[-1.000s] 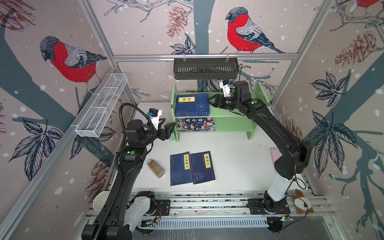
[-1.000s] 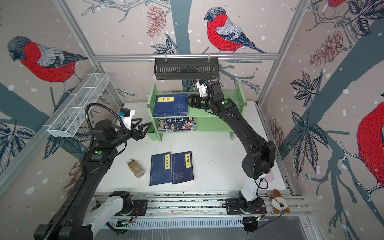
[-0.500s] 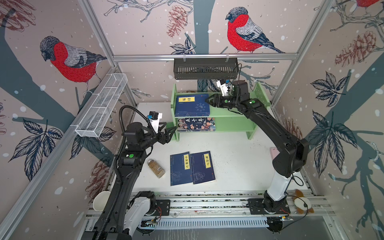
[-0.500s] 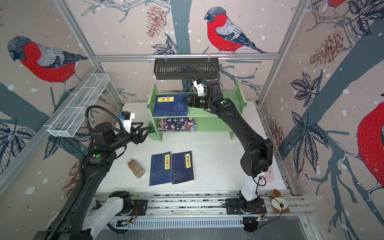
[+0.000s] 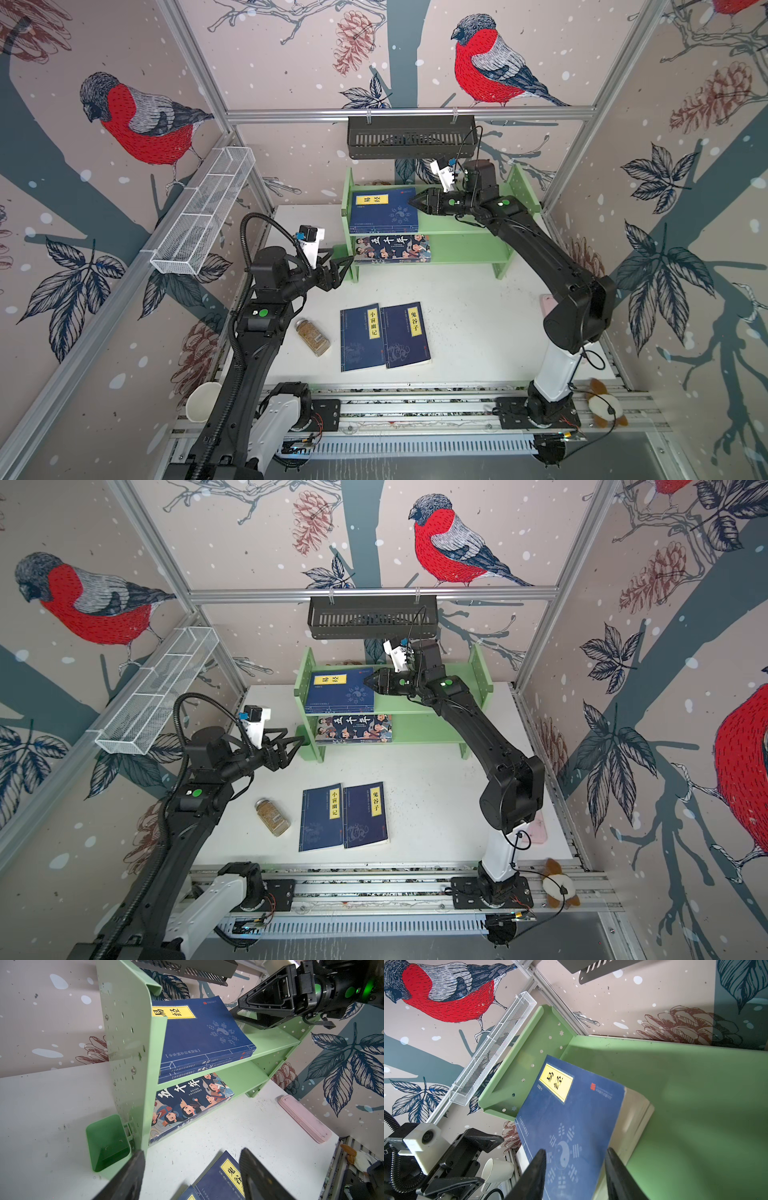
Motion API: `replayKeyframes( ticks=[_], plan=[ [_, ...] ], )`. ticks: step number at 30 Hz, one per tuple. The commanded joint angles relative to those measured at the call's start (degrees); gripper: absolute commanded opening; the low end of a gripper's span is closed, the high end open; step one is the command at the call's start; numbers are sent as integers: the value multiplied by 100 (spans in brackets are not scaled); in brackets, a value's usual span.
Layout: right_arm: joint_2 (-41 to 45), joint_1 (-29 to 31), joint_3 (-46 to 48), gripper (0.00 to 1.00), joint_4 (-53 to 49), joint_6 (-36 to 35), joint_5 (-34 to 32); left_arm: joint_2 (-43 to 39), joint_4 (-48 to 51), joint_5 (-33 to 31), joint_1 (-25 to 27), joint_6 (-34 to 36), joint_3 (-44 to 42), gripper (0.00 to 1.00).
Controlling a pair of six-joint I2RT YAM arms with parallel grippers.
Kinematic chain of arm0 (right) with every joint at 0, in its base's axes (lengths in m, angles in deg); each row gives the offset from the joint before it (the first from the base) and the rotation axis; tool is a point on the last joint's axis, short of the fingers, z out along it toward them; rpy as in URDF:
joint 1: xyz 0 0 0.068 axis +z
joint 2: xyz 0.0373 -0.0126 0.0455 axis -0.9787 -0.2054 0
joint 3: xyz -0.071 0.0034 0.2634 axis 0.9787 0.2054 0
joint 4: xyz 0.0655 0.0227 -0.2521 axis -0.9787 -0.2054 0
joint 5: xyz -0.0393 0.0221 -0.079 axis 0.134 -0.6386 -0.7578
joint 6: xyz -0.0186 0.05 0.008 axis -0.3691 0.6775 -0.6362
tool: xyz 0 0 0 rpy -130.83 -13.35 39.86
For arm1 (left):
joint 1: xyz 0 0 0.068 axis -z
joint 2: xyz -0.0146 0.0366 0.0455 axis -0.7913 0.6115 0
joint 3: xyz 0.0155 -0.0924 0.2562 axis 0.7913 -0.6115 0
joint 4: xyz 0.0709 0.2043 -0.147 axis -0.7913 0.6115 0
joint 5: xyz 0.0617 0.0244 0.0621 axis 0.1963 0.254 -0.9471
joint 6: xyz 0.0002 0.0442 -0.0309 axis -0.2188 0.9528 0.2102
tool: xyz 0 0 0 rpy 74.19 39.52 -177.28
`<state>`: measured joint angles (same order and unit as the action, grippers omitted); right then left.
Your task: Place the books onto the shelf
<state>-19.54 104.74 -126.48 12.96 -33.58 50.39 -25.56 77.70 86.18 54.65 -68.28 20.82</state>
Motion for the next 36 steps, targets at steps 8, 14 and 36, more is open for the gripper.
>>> replayKeyframes(
  ticks=[8,14,36],
  plan=[
    [-79,-122,52,43,368,60,376,-31,-109,10,6,-6,6,72],
    [-53,-169,84,44,447,152,421,-68,-71,-8,10,-6,-2,72],
    [3132,596,3250,52,591,114,-1778,12,522,-279,-1,-1516,-53,78]
  ],
)
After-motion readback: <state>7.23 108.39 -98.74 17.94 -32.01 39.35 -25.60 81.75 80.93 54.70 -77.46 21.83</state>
